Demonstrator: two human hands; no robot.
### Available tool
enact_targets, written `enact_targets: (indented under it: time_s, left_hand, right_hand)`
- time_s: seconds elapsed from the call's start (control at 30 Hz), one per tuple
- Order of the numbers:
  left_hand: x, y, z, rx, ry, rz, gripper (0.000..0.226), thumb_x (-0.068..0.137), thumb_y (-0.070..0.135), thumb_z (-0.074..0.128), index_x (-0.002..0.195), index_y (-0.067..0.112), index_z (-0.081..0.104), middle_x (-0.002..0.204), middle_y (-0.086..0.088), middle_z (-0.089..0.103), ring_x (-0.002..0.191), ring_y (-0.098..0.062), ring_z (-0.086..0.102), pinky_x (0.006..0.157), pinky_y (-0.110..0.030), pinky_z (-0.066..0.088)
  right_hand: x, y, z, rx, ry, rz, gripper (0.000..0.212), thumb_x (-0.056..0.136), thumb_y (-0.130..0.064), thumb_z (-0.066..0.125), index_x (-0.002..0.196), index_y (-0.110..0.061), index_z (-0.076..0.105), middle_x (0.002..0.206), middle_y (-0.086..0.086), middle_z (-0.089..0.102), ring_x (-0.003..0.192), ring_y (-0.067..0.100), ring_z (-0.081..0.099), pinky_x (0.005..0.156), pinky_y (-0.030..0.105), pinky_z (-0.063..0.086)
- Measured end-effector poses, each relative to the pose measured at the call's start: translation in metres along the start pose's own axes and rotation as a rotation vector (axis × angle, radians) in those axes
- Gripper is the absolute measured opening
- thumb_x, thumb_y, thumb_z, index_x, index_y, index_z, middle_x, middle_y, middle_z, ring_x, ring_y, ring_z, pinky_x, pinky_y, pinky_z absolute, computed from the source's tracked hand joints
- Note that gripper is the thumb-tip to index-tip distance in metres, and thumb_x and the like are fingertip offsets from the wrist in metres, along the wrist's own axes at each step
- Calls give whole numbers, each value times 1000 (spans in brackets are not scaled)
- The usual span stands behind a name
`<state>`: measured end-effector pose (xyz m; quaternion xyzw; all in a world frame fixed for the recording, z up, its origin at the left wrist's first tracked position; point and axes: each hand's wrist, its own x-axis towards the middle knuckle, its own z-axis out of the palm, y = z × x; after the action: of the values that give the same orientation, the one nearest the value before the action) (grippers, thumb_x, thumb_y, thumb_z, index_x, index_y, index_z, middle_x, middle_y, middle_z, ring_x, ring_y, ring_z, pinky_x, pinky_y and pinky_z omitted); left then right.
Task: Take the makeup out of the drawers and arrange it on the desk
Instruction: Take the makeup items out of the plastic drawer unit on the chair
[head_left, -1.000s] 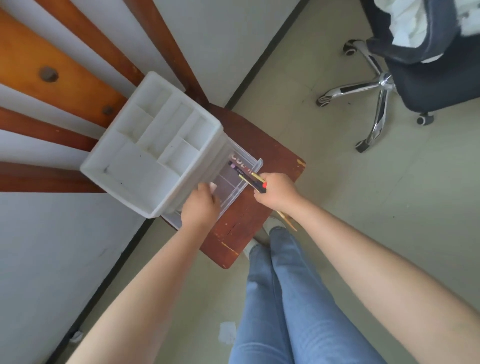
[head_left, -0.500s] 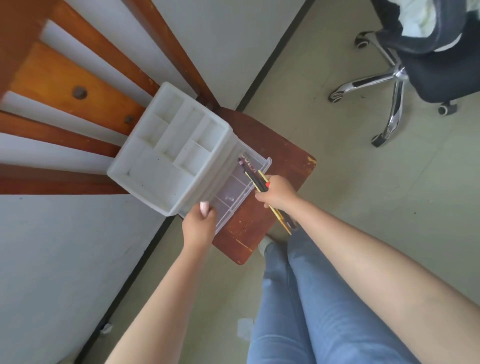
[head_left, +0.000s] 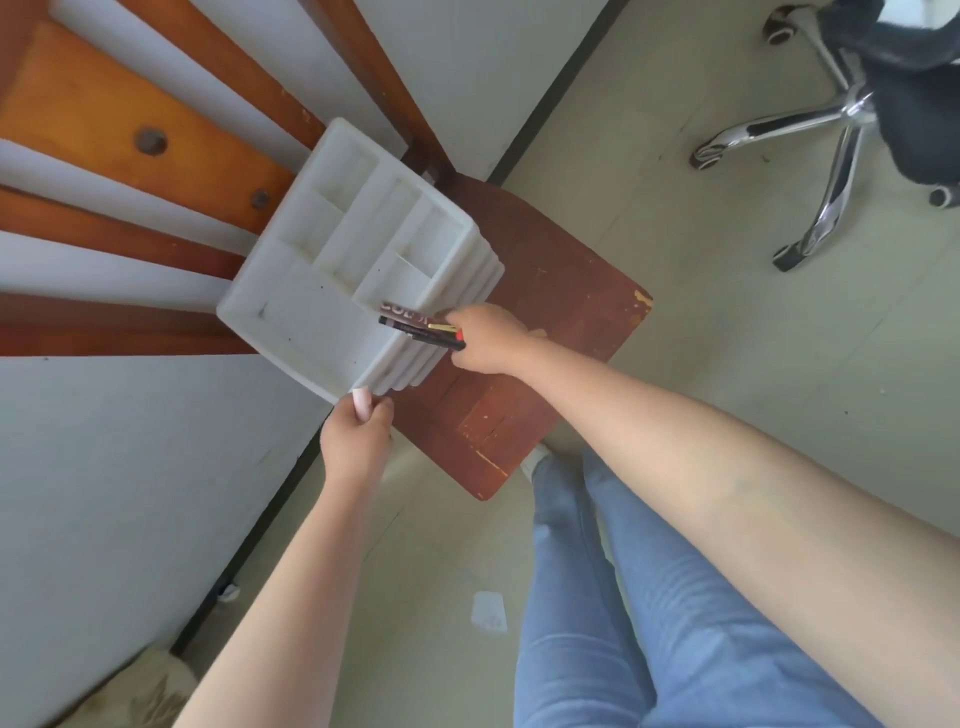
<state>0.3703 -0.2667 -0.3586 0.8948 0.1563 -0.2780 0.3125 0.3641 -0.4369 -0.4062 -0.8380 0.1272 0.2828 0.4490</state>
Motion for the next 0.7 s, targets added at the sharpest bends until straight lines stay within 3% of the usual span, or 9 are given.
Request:
enact_targets:
  time_s: [0.13, 0.23, 0.3, 0.4, 0.57, 0.7]
  left_hand:
    - [-5, 9, 14, -30, -18, -27, 27, 89, 12, 52, 64, 17, 41, 60, -4, 42, 56, -20, 39, 51, -26, 29]
    - [-15, 23, 25, -67, -103, -59, 27, 91, 13, 52, 66, 16, 42, 59, -3, 41, 50, -16, 37, 47, -24, 29]
    - [-27, 34, 33, -101, -238, -67, 24, 91, 17, 55, 69, 16, 45, 57, -2, 39, 49, -14, 36, 47, -24, 28]
    - [-48, 57, 45, -156, -464, 17, 13, 90, 18, 57, 78, 19, 53, 59, -1, 40, 45, -11, 35, 48, -23, 26]
    - [-86, 92, 53, -309, -902, 186, 15, 90, 11, 54, 75, 13, 50, 60, 0, 45, 35, -1, 34, 33, -11, 26]
    - [-138, 107, 65, -291, -1114, 246, 22, 92, 0, 44, 73, 12, 47, 43, 5, 51, 32, 0, 36, 30, -10, 23]
  right_hand:
    - [-25, 18, 0, 184, 0, 57, 21, 82, -8, 54, 103, -7, 60, 84, 9, 59, 78, 26, 59, 56, 26, 41]
    - [-58, 39, -5, 308, 29, 156, 15, 82, -5, 55, 93, -15, 54, 74, 2, 55, 60, 20, 57, 51, 22, 44]
    - [-83, 48, -7, 356, 22, 191, 16, 82, -5, 56, 78, -18, 48, 65, -2, 53, 51, 10, 54, 47, 16, 43]
    - [-122, 48, -14, 450, -5, 191, 29, 81, -4, 60, 65, -22, 45, 58, -5, 55, 40, 2, 52, 51, 19, 44]
    - [-192, 45, -26, 647, 85, 231, 27, 80, 0, 61, 62, -15, 49, 38, -8, 55, 38, 5, 50, 48, 18, 44]
    - [-262, 39, -17, 833, 249, 307, 24, 81, 5, 58, 66, -11, 48, 35, -5, 53, 33, 4, 48, 42, 16, 43]
